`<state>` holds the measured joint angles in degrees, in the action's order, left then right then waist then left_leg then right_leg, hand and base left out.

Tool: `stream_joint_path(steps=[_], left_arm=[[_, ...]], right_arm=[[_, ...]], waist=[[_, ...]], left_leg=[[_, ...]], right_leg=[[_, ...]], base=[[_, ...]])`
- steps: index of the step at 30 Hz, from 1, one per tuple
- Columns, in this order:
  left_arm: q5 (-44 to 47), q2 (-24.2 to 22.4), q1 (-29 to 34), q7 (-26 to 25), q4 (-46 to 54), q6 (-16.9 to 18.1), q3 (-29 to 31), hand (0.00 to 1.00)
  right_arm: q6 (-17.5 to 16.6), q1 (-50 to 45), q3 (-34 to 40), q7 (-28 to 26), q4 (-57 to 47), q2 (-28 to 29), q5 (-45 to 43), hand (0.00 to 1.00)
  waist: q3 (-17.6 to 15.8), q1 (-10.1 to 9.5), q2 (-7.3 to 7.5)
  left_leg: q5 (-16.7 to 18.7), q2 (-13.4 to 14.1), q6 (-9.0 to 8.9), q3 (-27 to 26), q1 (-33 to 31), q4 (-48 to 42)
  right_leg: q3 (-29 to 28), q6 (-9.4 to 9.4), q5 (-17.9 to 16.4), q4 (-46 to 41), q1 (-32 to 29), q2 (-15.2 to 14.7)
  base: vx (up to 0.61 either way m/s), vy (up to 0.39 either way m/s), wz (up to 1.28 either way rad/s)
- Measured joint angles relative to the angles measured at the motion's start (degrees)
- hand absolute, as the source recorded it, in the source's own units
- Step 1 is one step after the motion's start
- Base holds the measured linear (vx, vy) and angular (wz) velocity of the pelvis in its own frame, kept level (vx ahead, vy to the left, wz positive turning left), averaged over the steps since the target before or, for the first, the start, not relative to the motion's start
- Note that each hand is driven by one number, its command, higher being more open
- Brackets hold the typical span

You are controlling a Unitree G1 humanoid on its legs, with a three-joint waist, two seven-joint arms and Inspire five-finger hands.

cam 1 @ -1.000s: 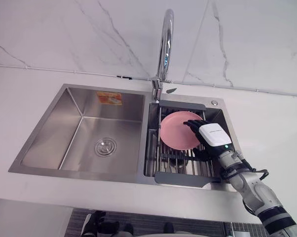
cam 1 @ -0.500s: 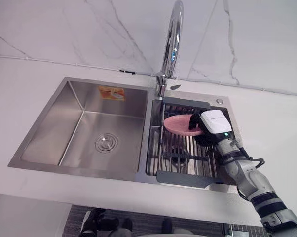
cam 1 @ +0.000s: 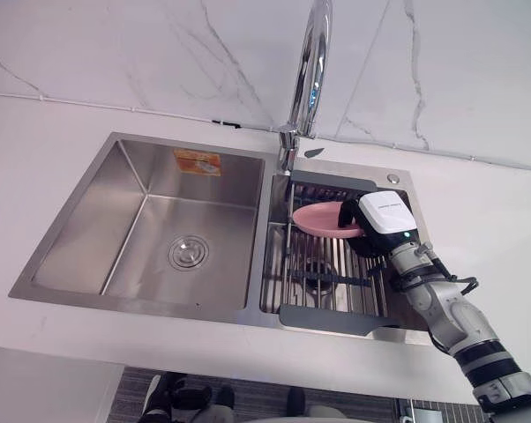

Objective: Walk over to the sink, pick up the cup, carry it to the dishwasher, place the cup inside the dishwasher, then close the dishwasher door

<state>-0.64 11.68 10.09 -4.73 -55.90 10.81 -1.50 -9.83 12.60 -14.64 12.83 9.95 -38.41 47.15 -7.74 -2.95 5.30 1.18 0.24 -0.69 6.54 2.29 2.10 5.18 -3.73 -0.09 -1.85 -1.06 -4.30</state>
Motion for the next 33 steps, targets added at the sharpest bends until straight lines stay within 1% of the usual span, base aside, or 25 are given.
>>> stream_joint_path(steps=[3, 5, 9, 14, 16, 19, 22, 25, 28, 29, 31, 32, 33], left_arm=[[0.0, 0.3, 0.0, 0.0, 0.0, 0.1, 0.0, 0.9], [0.0, 0.3, 0.1, 0.0, 0.0, 0.1, 0.0, 0.9], [-0.1, 0.4, 0.1, 0.0, -0.1, 0.1, 0.0, 0.9], [-0.1, 0.4, 0.1, 0.0, -0.6, 0.0, 0.0, 0.9], [-0.1, 0.4, 0.1, 0.0, -0.8, -0.1, 0.0, 0.9], [-0.2, 0.4, 0.0, 0.0, -1.1, -0.3, 0.0, 0.9], [-0.6, 0.3, 0.0, 0.0, -1.9, -0.5, 0.0, 0.9], [-0.7, 0.2, -0.3, 0.0, -2.8, -0.5, 0.0, 0.9], [-0.8, -0.1, -0.1, 0.0, -3.3, -0.8, -0.1, 0.9], [-1.3, -0.2, -0.1, 0.0, -3.3, -0.8, -0.1, 0.9], [-1.6, -0.4, 0.0, -0.1, -3.5, -1.0, -0.1, 0.9], [-1.7, -0.7, 0.1, -0.2, -3.5, -1.2, -0.1, 0.9], [-1.7, -0.8, 0.1, -0.2, -3.5, -1.3, -0.1, 0.9]], right_arm=[[-0.5, -0.8, 0.0, -0.2, -2.4, -1.6, 0.0, 0.3], [-0.9, -2.3, 0.0, -0.2, -5.3, -3.4, 0.0, 0.3], [-1.5, -4.4, 0.2, -0.2, -8.7, -4.7, 0.0, 0.3], [-1.7, -7.6, 1.0, -0.2, -13.0, -4.8, 0.0, 0.3], [-2.7, -10.2, 2.5, 0.4, -17.3, -4.8, 0.0, 0.3], [-4.0, -11.4, 3.6, 1.3, -21.5, -4.3, 0.0, 0.3], [-4.4, -13.6, 7.2, 2.7, -25.3, -1.7, 0.0, 0.3], [-3.9, -14.6, 10.9, 3.6, -27.8, 1.6, 0.0, 0.3], [-3.2, -16.8, 14.5, 5.2, -30.3, 6.7, -0.2, 0.3], [-2.8, -18.3, 16.1, 5.8, -31.4, 9.4, -0.4, 0.3], [-2.3, -19.8, 17.3, 6.5, -32.0, 12.5, -0.9, 0.3], [-1.6, -21.1, 18.6, 7.1, -32.8, 16.0, -1.0, 0.3], [-1.4, -21.7, 19.0, 7.4, -33.1, 17.2, -1.2, 0.3]], waist=[[-0.2, 0.23, 0.41], [-0.2, 0.61, 0.43], [-0.2, 1.07, 0.43], [-0.2, 1.57, 0.38], [-0.1, 1.99, 0.32], [0.0, 2.33, 0.26], [1.5, 2.41, 0.13], [1.8, 2.49, -0.06], [2.8, 2.7, -0.51], [3.2, 2.79, -0.8], [3.7, 2.96, -1.15], [4.0, 3.05, -1.56], [4.1, 3.07, -1.77]], left_leg=[[0.0, 0.1, -0.01, 0.0, 0.0, 0.0], [0.0, 0.1, -0.02, 0.0, 0.1, -0.1], [0.1, 0.1, -0.07, -0.2, 0.3, -0.3], [0.1, 0.3, -0.15, -0.9, 0.8, -0.4], [0.1, 0.3, -0.17, -1.2, 1.0, -0.4], [0.2, 0.4, -0.07, -1.8, 1.5, -0.2], [0.2, 0.3, 0.01, -2.1, 1.6, 0.0], [0.2, 0.3, 0.02, -2.3, 1.8, 0.1], [0.2, 0.3, 0.03, -2.5, 2.2, 0.2], [0.2, 0.3, 0.03, -2.6, 2.3, 0.2], [0.2, 0.3, 0.03, -2.7, 2.4, 0.3], [0.2, 0.3, 0.03, -2.9, 2.5, 0.4], [0.2, 0.3, 0.03, -3.0, 2.6, 0.5]], right_leg=[[0.0, 0.0, 0.0, 0.0, 0.0, -0.1], [0.0, 0.0, 0.0, 0.0, 0.1, -0.1], [-0.2, 0.0, 0.0, -0.2, 0.2, -0.1], [-0.9, 0.0, 0.0, -0.7, 0.2, 0.1], [-1.2, 0.01, 0.0, -0.8, 0.2, 0.1], [-1.8, 0.01, 0.0, -1.0, 0.2, 0.2], [-2.1, 0.01, 0.0, -1.0, 0.1, 0.2], [-2.3, 0.01, 0.0, -1.0, 0.1, 0.1], [-2.6, 0.02, 0.0, -1.0, 0.3, 0.1], [-2.7, 0.02, 0.0, -1.0, 0.4, 0.2], [-2.7, 0.03, 0.0, -1.0, 0.4, 0.2], [-2.9, 0.04, 0.0, -1.0, 0.4, 0.2], [-3.0, 0.05, 0.0, -1.0, 0.4, 0.2]], base=[[0.0, 0.0, 0.0], [0.0, 0.0, 0.0], [0.0, 0.0, 0.0], [-0.01, -0.004, -0.06], [-0.04, -0.008, -0.07], [-0.03, -0.004, -0.11], [-0.01, 0.002, -0.06], [-0.01, 0.001, -0.04], [-0.01, -0.002, -0.03], [-0.02, -0.004, -0.04], [-0.01, -0.003, -0.02], [-0.03, -0.007, -0.06], [-0.03, -0.007, -0.07]])
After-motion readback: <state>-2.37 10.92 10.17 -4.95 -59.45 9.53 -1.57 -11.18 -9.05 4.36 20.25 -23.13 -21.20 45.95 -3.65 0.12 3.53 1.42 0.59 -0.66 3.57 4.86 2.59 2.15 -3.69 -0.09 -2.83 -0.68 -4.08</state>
